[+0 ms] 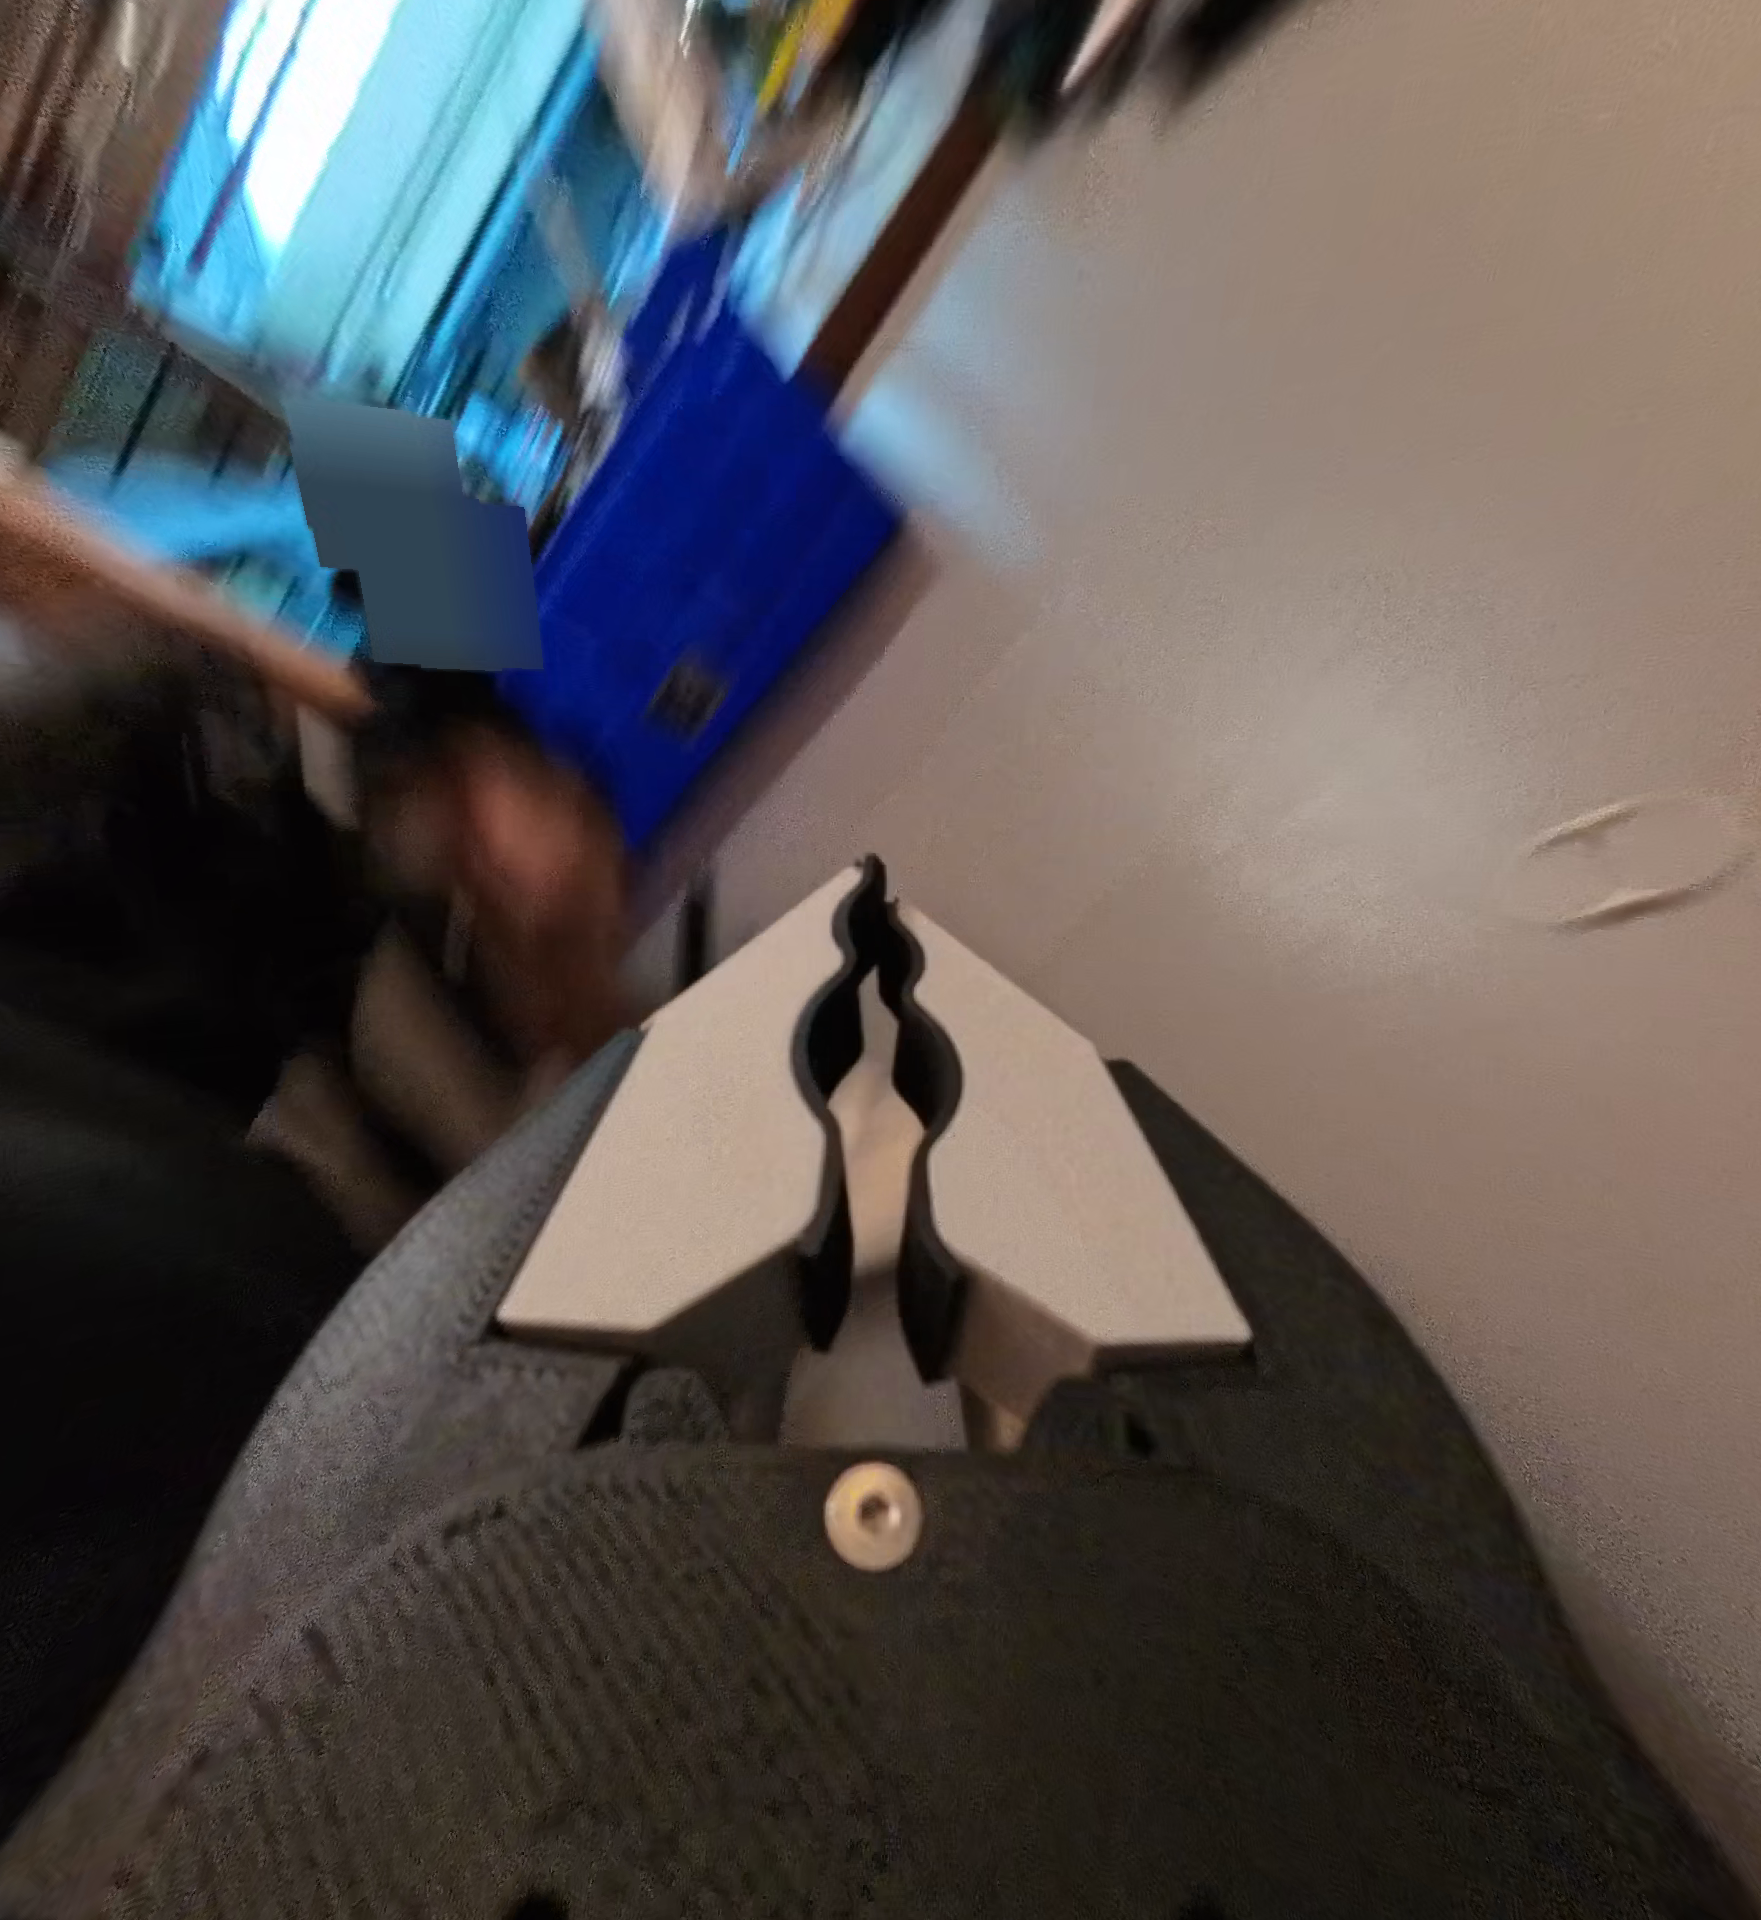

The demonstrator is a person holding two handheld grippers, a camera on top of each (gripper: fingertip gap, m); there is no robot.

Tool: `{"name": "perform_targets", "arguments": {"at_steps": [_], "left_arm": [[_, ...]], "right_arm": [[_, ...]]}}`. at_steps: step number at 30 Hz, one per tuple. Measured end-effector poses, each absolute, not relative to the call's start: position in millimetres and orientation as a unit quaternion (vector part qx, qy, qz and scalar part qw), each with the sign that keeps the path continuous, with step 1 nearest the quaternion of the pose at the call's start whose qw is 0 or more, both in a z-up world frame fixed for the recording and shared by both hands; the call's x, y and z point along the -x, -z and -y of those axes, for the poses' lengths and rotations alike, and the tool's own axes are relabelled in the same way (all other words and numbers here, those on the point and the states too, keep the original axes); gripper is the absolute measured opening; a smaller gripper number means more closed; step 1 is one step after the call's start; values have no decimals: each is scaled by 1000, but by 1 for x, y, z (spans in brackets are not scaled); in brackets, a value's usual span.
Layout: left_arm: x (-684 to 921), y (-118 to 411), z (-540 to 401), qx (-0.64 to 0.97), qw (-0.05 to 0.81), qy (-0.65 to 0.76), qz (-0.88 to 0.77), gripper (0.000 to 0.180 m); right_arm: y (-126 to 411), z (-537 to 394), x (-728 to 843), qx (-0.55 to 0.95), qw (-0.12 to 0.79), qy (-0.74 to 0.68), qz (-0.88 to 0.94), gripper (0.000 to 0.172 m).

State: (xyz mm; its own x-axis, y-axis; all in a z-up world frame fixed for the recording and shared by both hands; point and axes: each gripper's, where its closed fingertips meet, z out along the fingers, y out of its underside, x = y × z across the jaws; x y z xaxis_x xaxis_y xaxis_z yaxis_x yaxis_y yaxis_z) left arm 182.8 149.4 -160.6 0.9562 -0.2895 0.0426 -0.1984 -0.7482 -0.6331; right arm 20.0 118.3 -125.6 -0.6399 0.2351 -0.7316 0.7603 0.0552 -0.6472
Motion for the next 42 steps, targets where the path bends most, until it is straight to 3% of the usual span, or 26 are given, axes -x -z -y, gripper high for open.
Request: {"name": "perform_targets", "arguments": {"at_steps": [3, 7, 10, 12, 20, 26, 28, 31, 33, 36, 42], "left_arm": [[-144, 159, -129, 954, 279, -16, -110, 25], [-131, 156, -116, 958, 269, -14, -96, 24], [-117, 160, -108, 963, 258, -21, -74, 25], [-110, 160, -105, 963, 259, -24, -65, 25], [-106, 161, -107, 961, 271, -13, -53, 25], [-109, 162, -110, 957, 284, -4, -53, 25], [-109, 162, -110, 958, 281, -8, -55, 25], [-108, 161, -110, 957, 284, -24, -57, 25], [-106, 160, -110, 955, 288, -42, -59, 25], [-102, 154, -112, 949, 300, -77, -57, 25], [-96, 146, -114, 943, 307, -118, -44, 25]], "right_arm": [[109, -130, -11, -363, 286, 581, -670, 0], [107, -130, -25, -347, 259, 580, -690, 0], [110, -131, -36, -330, 290, 575, -690, 0], [115, -128, -56, -296, 309, 567, -704, 16], [150, -125, -86, -97, 100, 488, -862, 21], [156, -124, -89, -11, 25, 468, -884, 12], [156, -124, -88, -28, 52, 469, -881, 17], [158, -126, -88, -112, 166, 459, -865, 26], [149, -125, -87, -156, 237, 480, -830, 43], [126, -124, -84, -213, 348, 523, -749, 48], [115, -116, -84, -269, 436, 537, -670, 32]]}}
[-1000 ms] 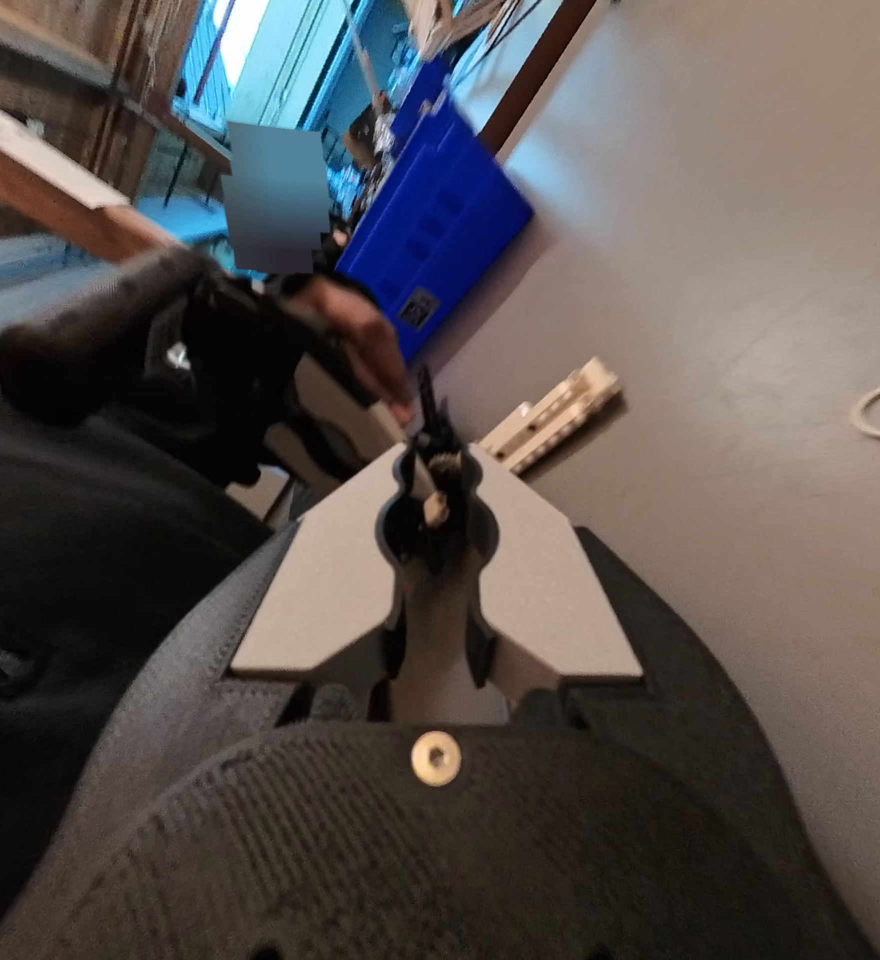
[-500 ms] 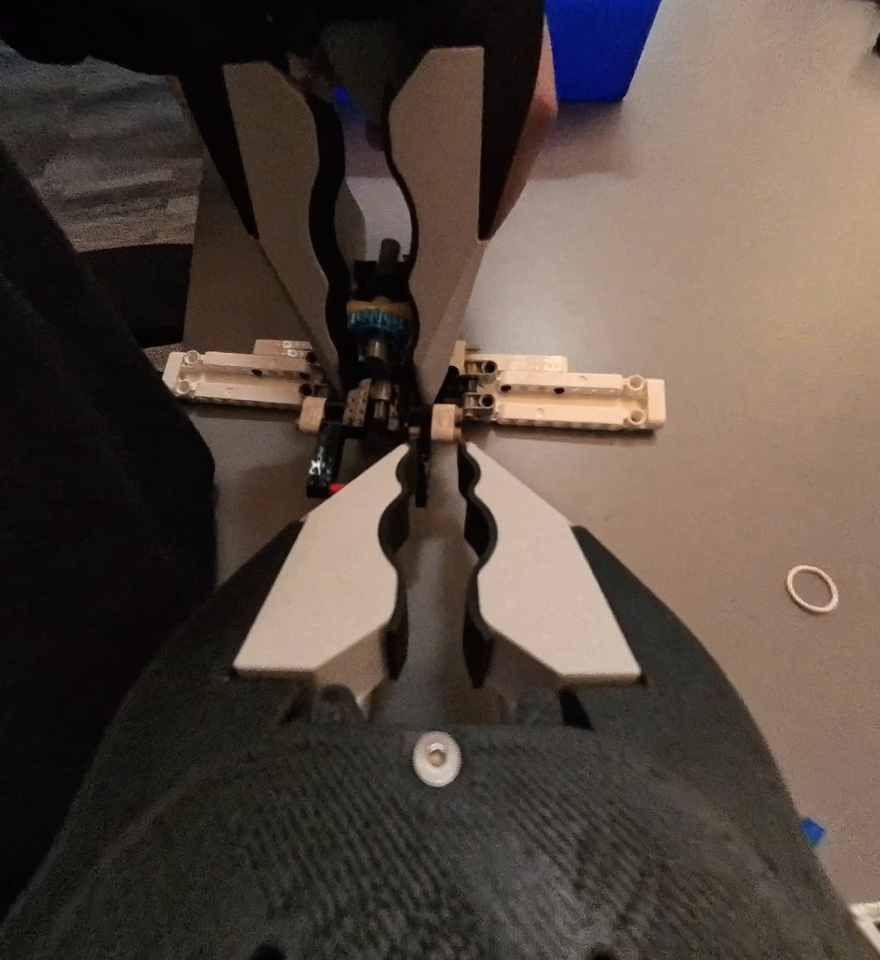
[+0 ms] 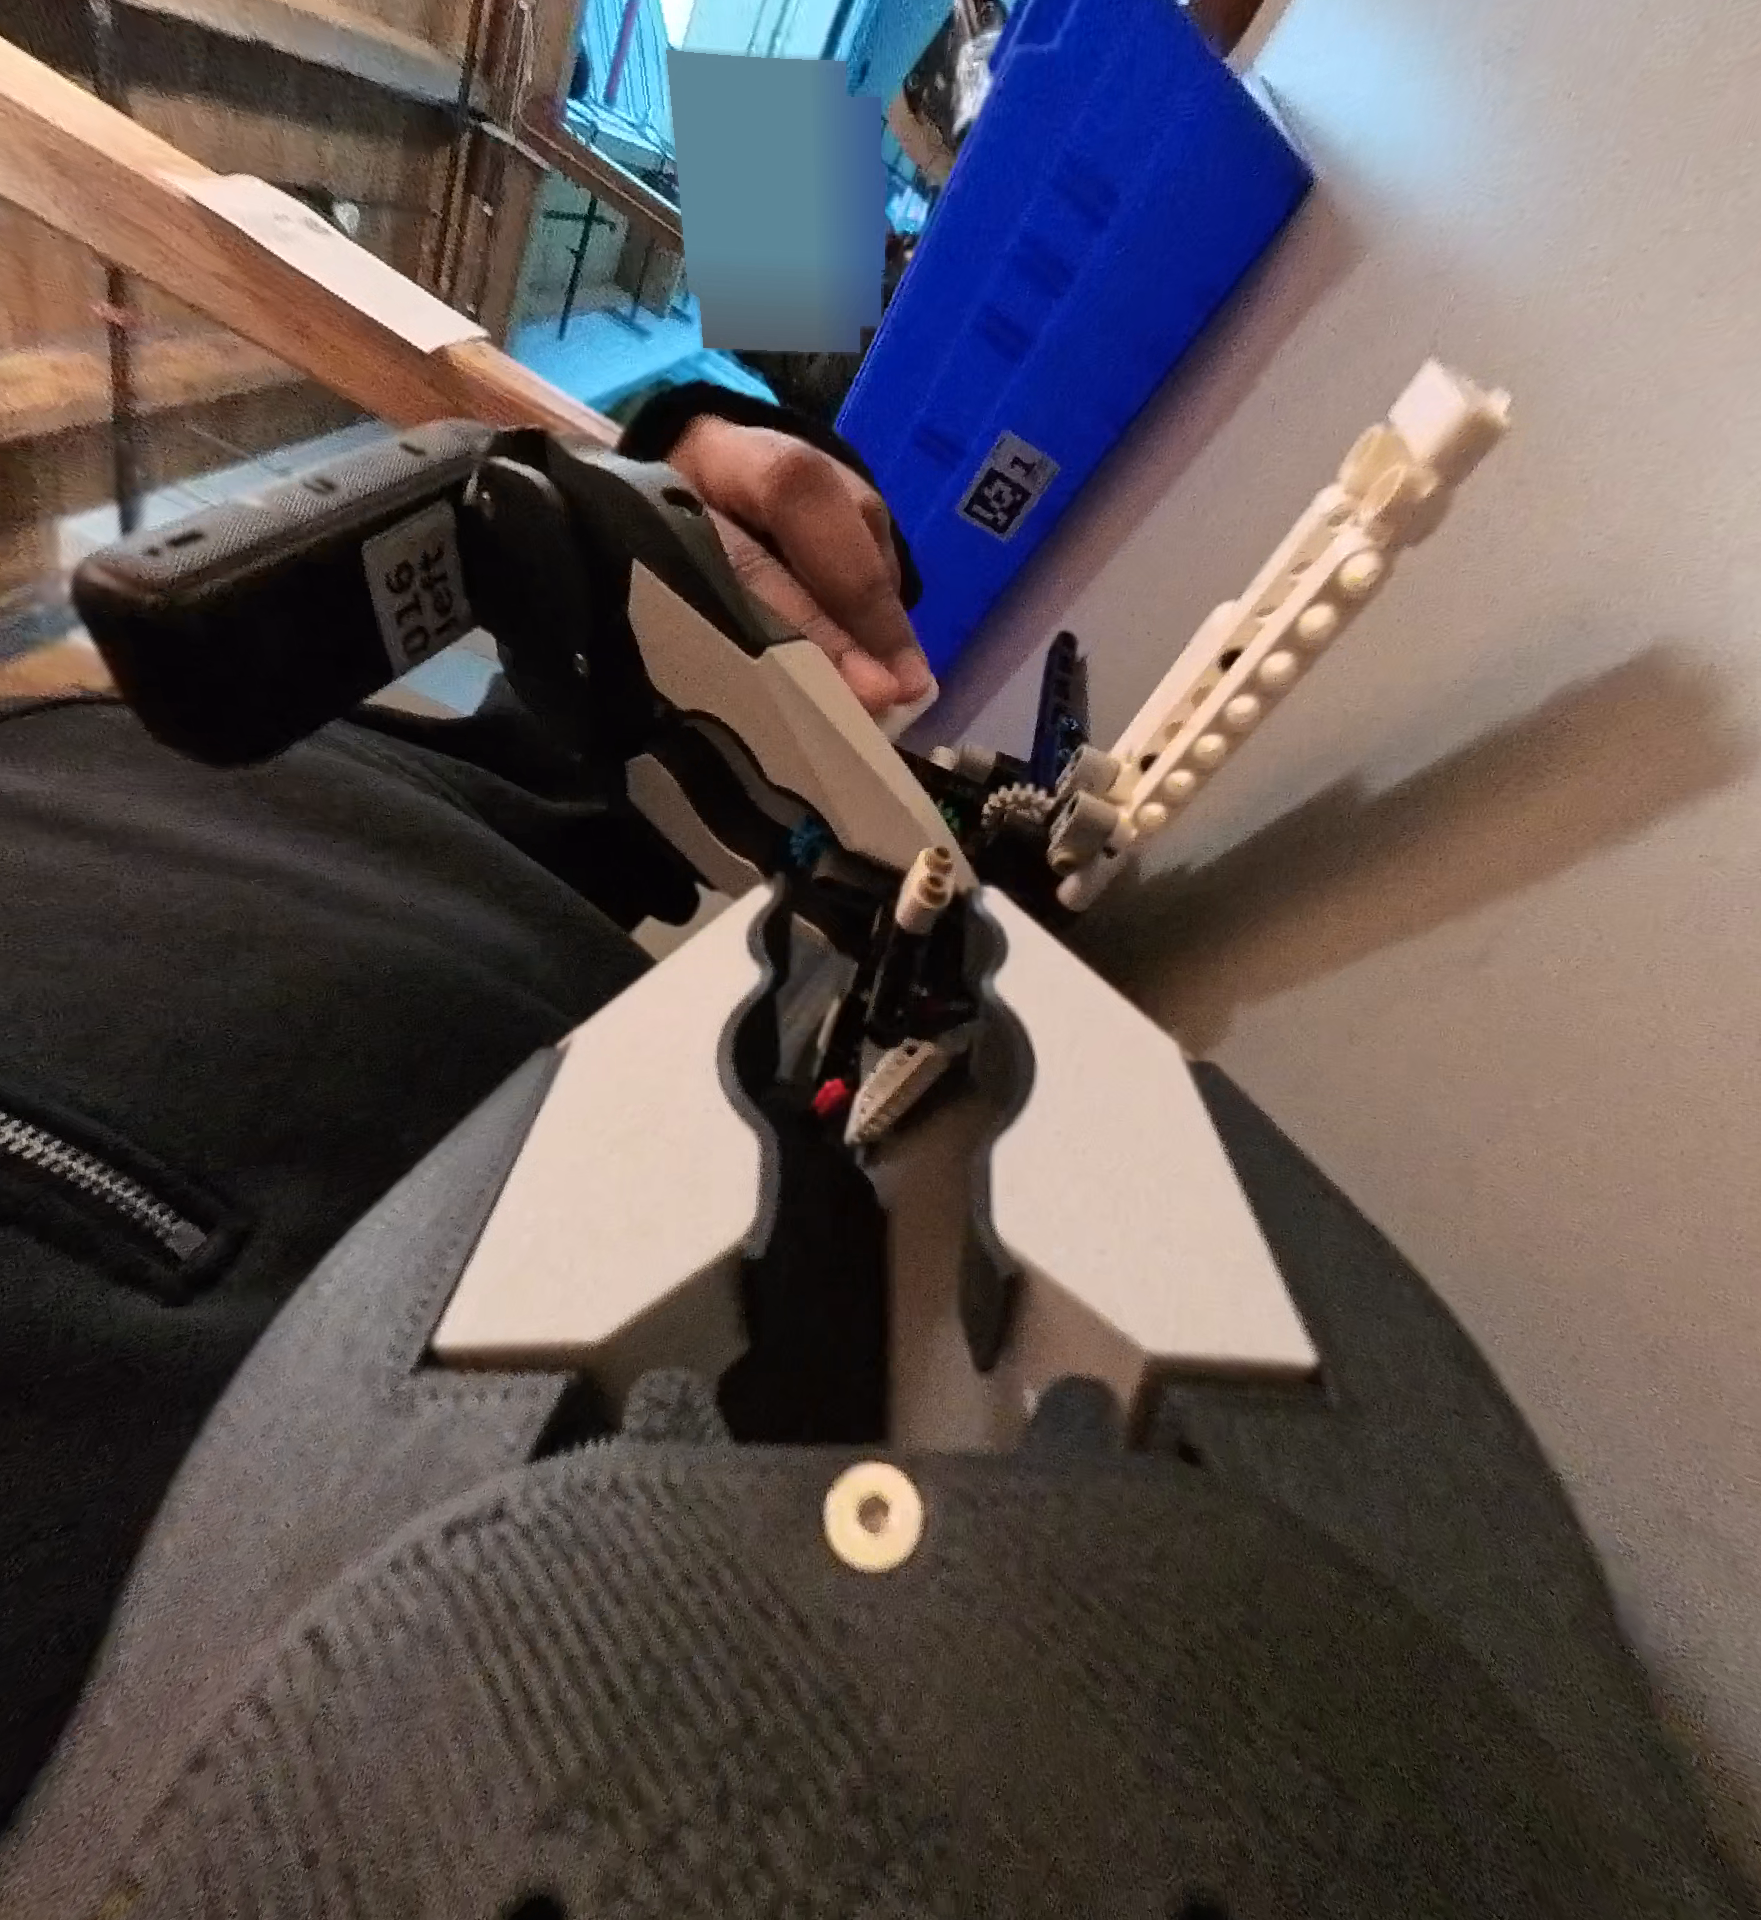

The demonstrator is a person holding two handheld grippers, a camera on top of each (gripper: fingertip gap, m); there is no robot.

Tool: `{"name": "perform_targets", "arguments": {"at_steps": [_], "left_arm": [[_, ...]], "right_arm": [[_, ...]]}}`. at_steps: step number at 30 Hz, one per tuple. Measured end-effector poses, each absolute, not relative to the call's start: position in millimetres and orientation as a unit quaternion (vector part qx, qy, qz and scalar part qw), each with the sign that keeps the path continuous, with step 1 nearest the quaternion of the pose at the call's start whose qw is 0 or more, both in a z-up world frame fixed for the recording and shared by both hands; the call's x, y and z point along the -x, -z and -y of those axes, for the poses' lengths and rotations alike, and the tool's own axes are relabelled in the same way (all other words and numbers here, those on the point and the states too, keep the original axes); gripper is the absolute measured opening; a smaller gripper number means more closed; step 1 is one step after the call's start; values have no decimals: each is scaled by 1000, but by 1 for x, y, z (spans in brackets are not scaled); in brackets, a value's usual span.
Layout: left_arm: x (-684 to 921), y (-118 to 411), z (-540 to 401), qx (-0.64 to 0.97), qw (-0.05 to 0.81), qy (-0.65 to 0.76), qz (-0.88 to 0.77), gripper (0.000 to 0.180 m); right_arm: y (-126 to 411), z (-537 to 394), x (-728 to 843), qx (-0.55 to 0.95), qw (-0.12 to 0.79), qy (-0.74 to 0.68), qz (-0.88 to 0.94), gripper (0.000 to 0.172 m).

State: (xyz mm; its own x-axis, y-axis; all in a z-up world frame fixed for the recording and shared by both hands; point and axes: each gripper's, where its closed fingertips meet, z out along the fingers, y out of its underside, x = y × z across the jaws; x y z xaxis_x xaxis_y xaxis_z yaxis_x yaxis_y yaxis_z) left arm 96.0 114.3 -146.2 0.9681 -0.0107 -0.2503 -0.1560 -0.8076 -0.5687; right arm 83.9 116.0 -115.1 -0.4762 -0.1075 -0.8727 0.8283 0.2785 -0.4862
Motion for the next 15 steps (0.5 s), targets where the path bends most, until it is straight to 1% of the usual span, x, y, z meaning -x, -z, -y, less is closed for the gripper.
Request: {"name": "perform_targets", "arguments": {"at_steps": [1, 3, 15], "left_arm": [[-97, 147, -115, 944, 304, -120, -43, 25], [-97, 147, -118, 944, 303, -127, -38, 25], [-101, 153, -122, 950, 278, -139, -37, 24]], "right_arm": [[118, -114, -83, -285, 439, 531, -667, 29], [125, -113, -80, -305, 431, 525, -667, 8], [136, -118, -83, -333, 440, 476, -685, 8]]}}
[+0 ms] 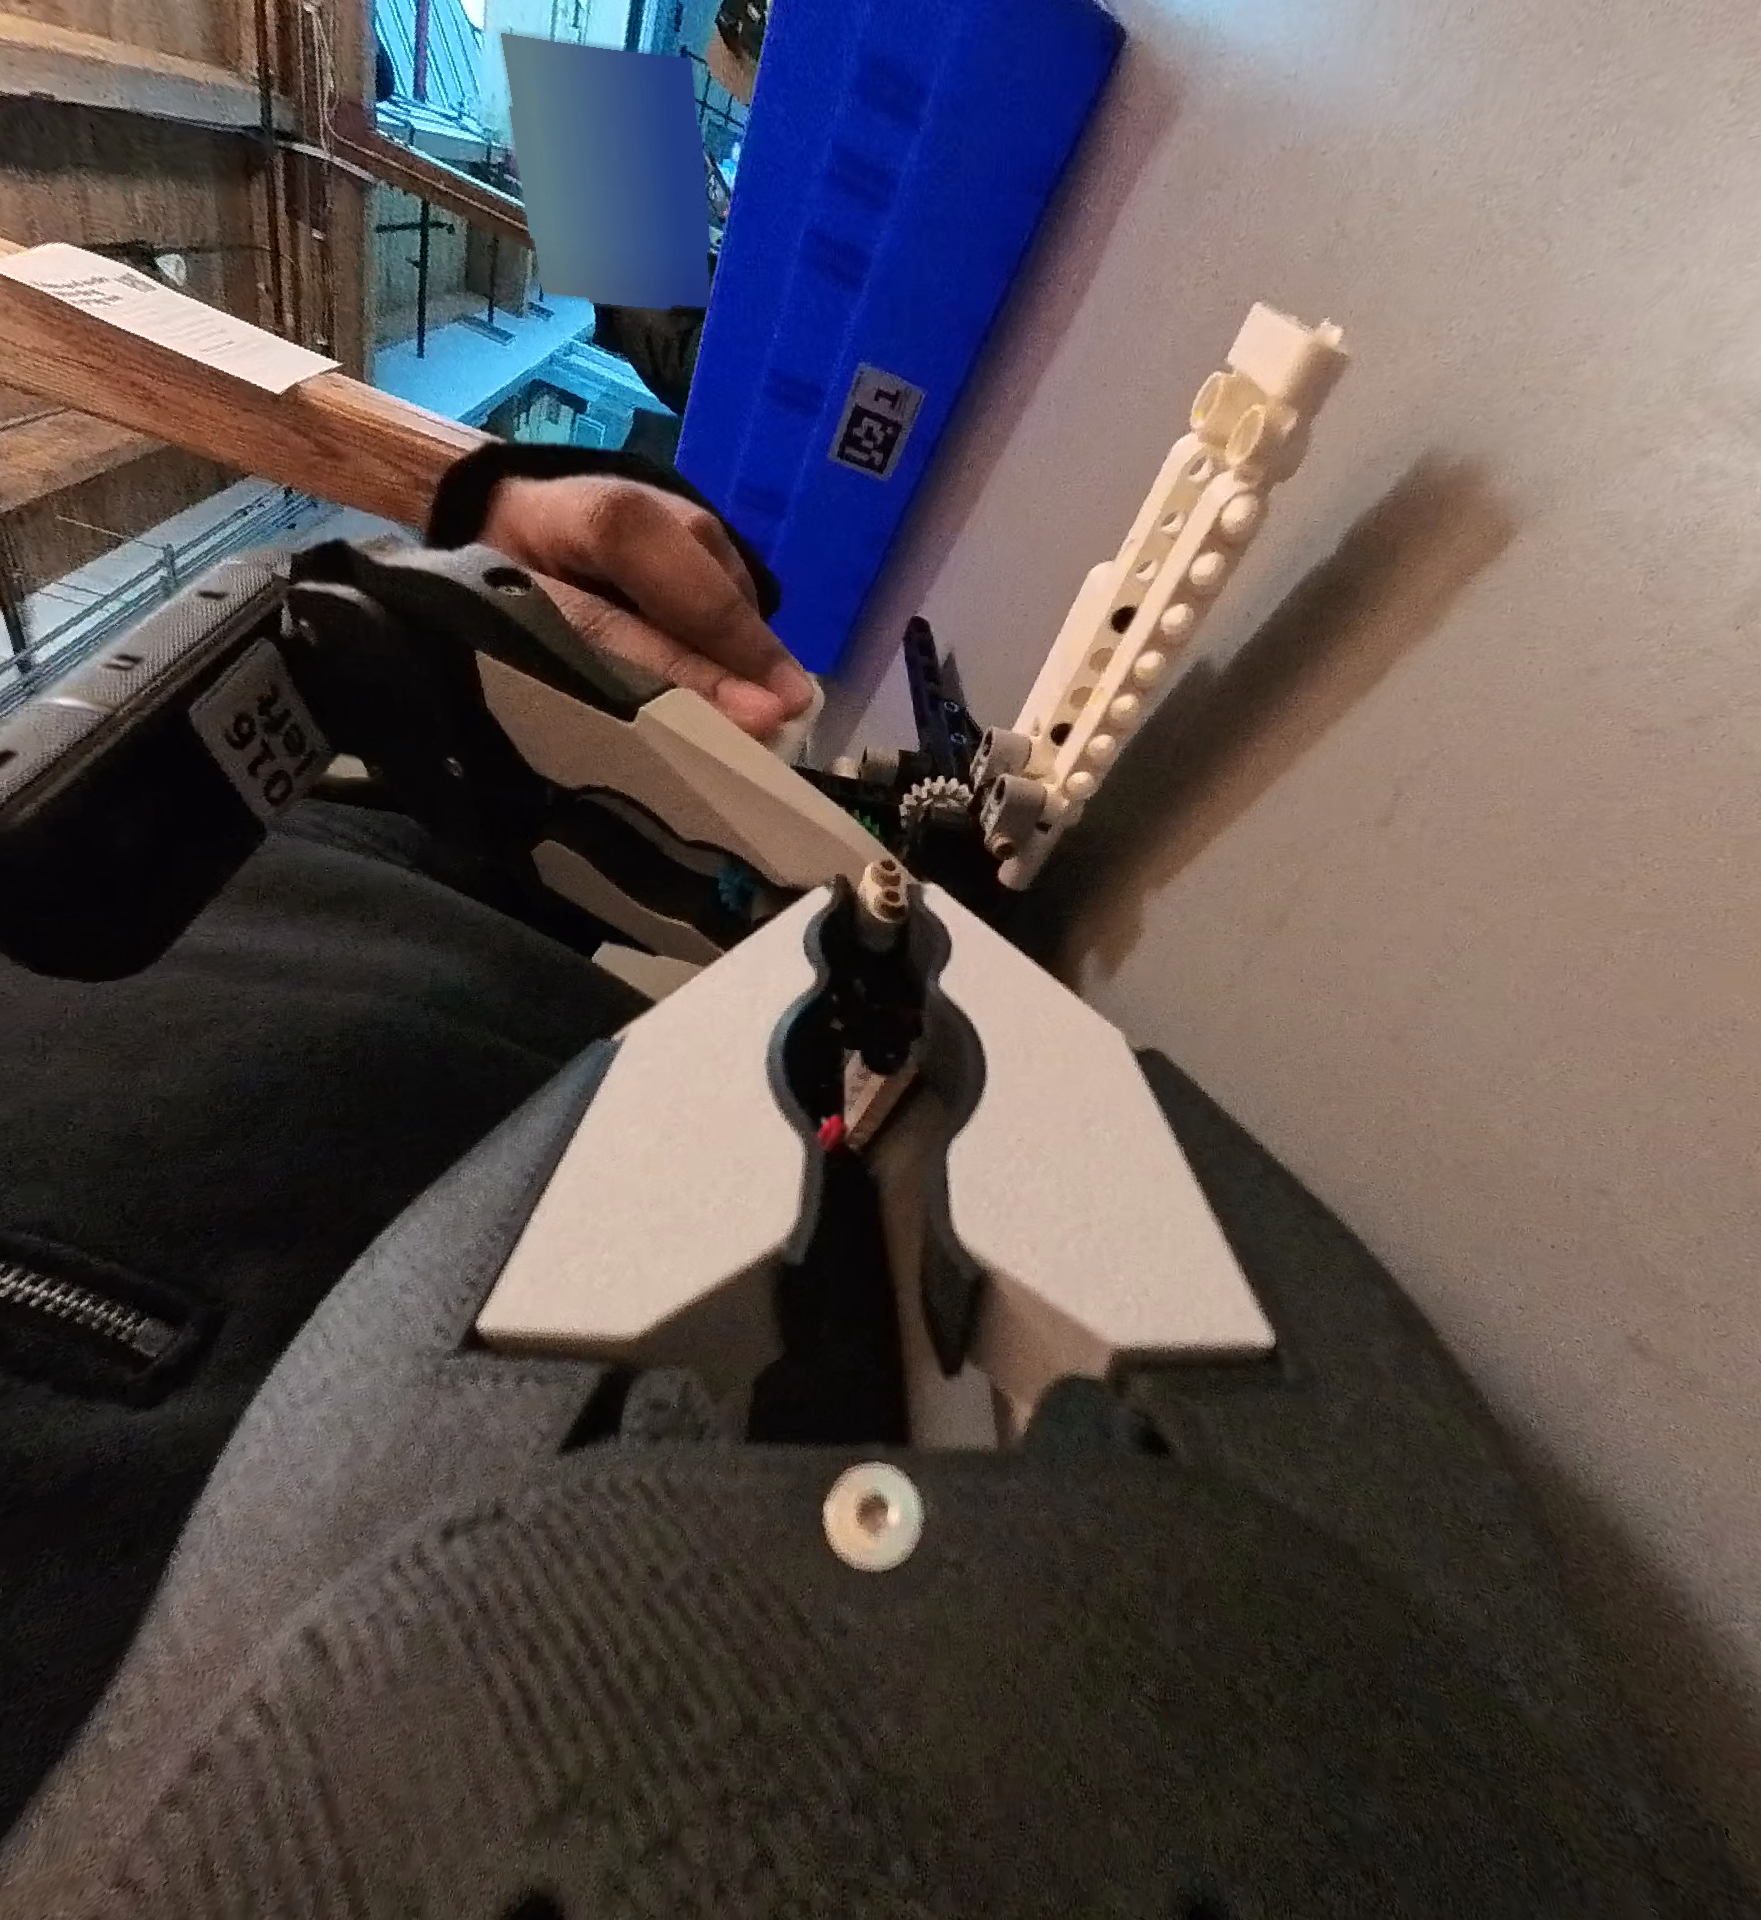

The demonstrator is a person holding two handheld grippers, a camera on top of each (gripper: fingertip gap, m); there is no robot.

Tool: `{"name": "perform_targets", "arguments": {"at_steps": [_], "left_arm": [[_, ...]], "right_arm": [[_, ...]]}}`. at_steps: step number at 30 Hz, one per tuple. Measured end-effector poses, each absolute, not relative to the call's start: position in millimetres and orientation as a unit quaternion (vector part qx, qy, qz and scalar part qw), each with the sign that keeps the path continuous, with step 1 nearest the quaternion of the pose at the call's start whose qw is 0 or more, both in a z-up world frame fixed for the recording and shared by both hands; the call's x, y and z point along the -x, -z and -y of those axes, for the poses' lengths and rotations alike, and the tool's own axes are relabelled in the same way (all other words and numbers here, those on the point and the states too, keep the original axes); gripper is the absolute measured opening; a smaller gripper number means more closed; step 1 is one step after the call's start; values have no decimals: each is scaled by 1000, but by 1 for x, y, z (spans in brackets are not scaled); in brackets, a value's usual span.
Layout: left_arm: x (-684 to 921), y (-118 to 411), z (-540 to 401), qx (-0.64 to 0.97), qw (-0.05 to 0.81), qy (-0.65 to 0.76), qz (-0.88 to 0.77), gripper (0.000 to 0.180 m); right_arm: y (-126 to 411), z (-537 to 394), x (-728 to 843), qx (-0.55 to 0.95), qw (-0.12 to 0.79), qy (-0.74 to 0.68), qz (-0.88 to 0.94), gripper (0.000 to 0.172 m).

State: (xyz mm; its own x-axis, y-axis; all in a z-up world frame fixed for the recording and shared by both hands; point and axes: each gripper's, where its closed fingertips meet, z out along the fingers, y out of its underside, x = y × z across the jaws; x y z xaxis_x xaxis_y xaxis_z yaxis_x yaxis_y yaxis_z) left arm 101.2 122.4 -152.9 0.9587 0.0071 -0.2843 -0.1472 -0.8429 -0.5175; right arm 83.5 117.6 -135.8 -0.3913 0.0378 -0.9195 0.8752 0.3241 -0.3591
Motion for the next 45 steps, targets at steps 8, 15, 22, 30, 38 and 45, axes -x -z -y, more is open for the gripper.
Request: {"name": "perform_targets", "arguments": {"at_steps": [8, 15, 22, 30, 38, 45], "left_arm": [[-101, 153, -123, 949, 276, -145, -33, 24], [-98, 153, -121, 949, 273, -154, -30, 24], [-99, 151, -122, 949, 270, -160, -20, 24], [-102, 150, -127, 946, 283, -158, -12, 23], [-102, 154, -124, 951, 254, -170, -41, 24], [-100, 155, -122, 954, 250, -158, -47, 24]], "right_arm": [[147, -124, -77, -338, 407, 457, -715, 32], [141, -120, -82, -334, 422, 480, -693, 26], [134, -118, -80, -333, 411, 526, -665, 8], [134, -117, -83, -358, 420, 528, -646, 7], [137, -114, -80, -386, 454, 520, -612, 4], [137, -112, -76, -397, 442, 530, -606, 4]]}}
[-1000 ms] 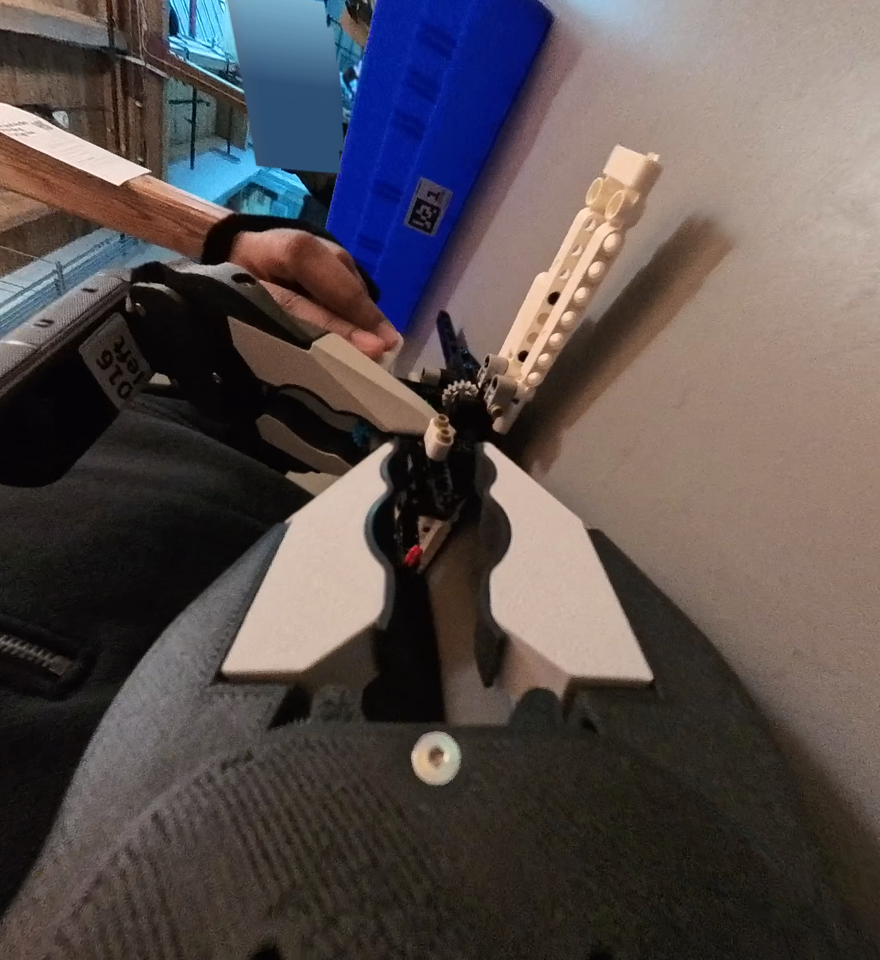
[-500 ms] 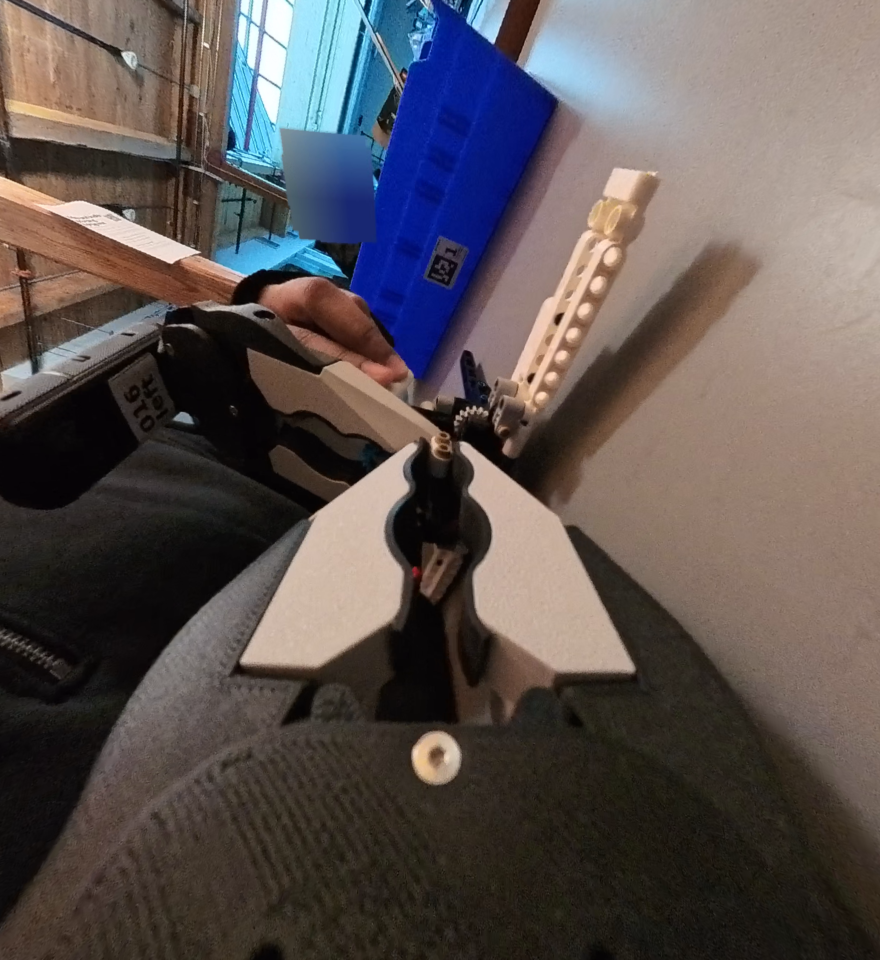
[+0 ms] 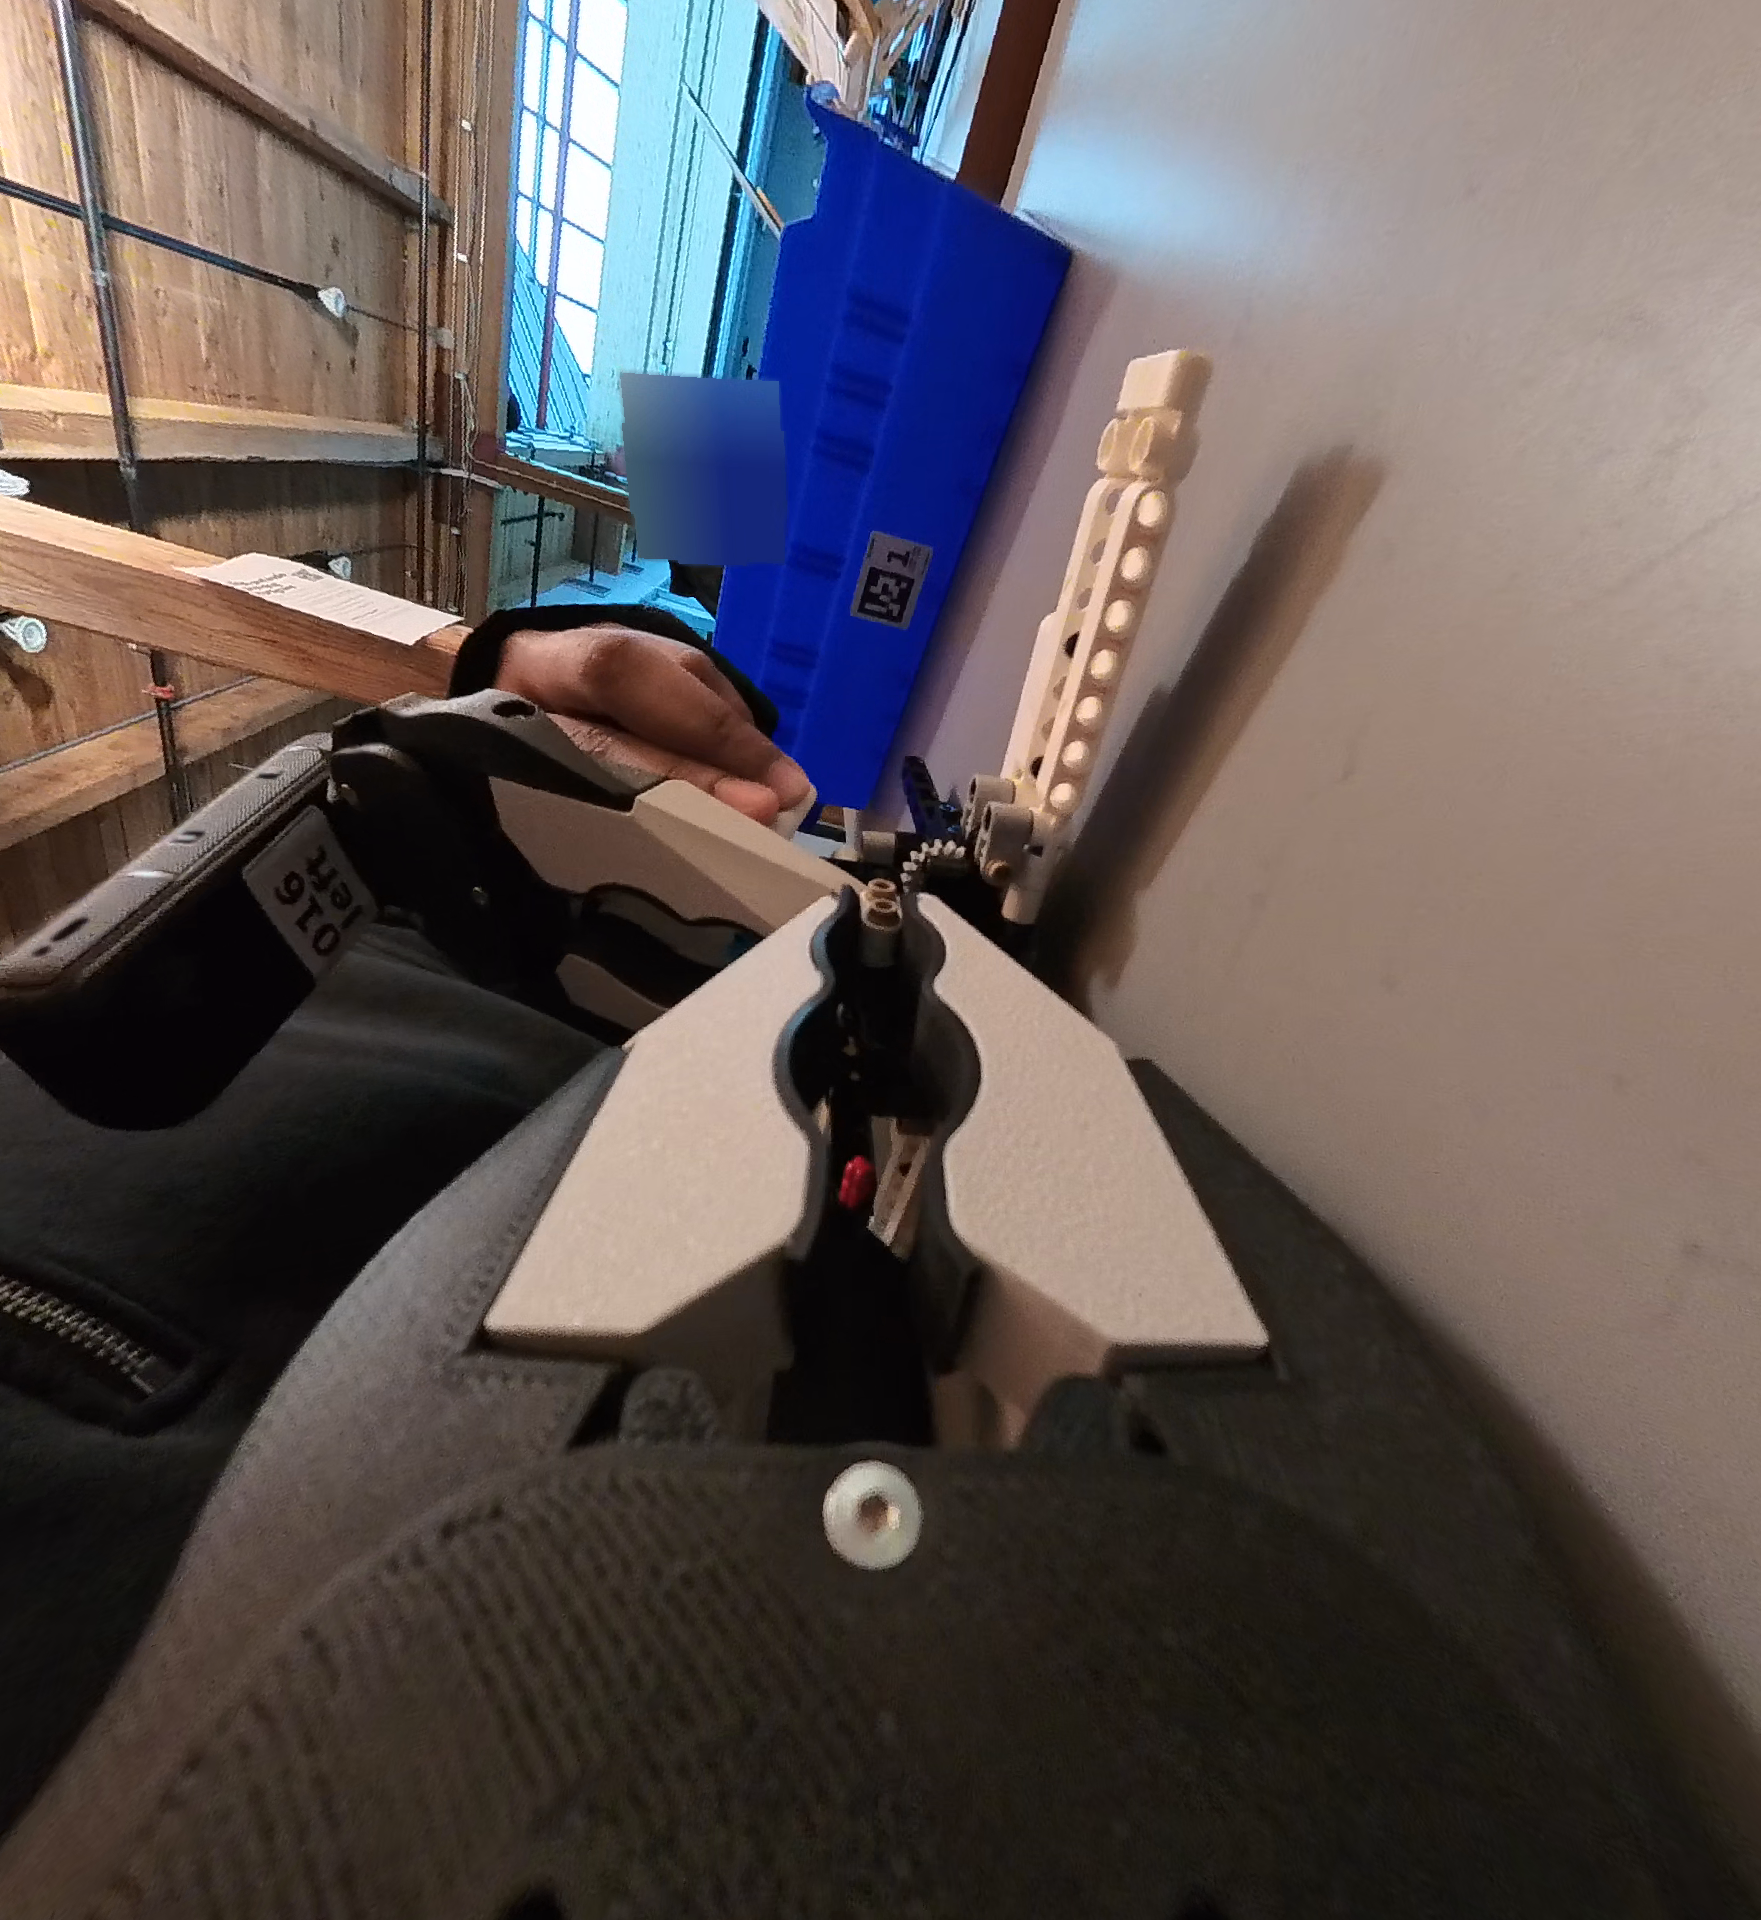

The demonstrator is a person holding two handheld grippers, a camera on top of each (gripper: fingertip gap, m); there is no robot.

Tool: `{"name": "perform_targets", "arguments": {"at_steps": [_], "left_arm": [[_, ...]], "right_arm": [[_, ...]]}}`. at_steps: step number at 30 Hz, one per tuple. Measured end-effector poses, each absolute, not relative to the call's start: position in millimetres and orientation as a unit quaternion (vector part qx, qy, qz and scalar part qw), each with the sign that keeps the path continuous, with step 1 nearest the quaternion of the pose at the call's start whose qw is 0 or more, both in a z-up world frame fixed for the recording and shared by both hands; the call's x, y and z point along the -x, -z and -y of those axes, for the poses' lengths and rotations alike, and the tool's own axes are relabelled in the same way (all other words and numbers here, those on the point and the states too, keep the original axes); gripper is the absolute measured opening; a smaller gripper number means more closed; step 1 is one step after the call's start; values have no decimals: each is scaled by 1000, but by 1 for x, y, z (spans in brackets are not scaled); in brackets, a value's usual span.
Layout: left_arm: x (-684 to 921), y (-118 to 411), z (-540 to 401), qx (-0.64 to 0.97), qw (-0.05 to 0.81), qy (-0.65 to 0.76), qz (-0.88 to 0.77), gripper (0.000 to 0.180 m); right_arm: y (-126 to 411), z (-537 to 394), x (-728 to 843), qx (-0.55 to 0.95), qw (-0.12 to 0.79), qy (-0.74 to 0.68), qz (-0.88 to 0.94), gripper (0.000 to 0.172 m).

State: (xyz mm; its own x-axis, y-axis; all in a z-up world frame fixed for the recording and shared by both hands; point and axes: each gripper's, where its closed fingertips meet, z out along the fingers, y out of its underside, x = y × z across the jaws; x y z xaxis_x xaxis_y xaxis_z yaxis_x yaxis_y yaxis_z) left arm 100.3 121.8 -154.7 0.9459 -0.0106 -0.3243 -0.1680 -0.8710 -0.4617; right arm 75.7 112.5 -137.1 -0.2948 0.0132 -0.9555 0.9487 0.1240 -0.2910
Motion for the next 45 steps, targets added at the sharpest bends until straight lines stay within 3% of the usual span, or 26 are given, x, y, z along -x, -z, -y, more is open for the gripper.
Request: {"name": "perform_targets", "arguments": {"at_steps": [9, 18, 45], "left_arm": [[-107, 151, -123, 953, 268, -122, -76, 25], [-106, 151, -123, 950, 292, -95, -65, 24], [-85, 144, -127, 942, 297, -150, -35, 25]], "right_arm": [[131, -113, -82, -374, 478, 524, -597, 3], [132, -112, -80, -352, 454, 524, -629, 2], [122, -117, -55, -417, 435, 588, -539, 4]]}}
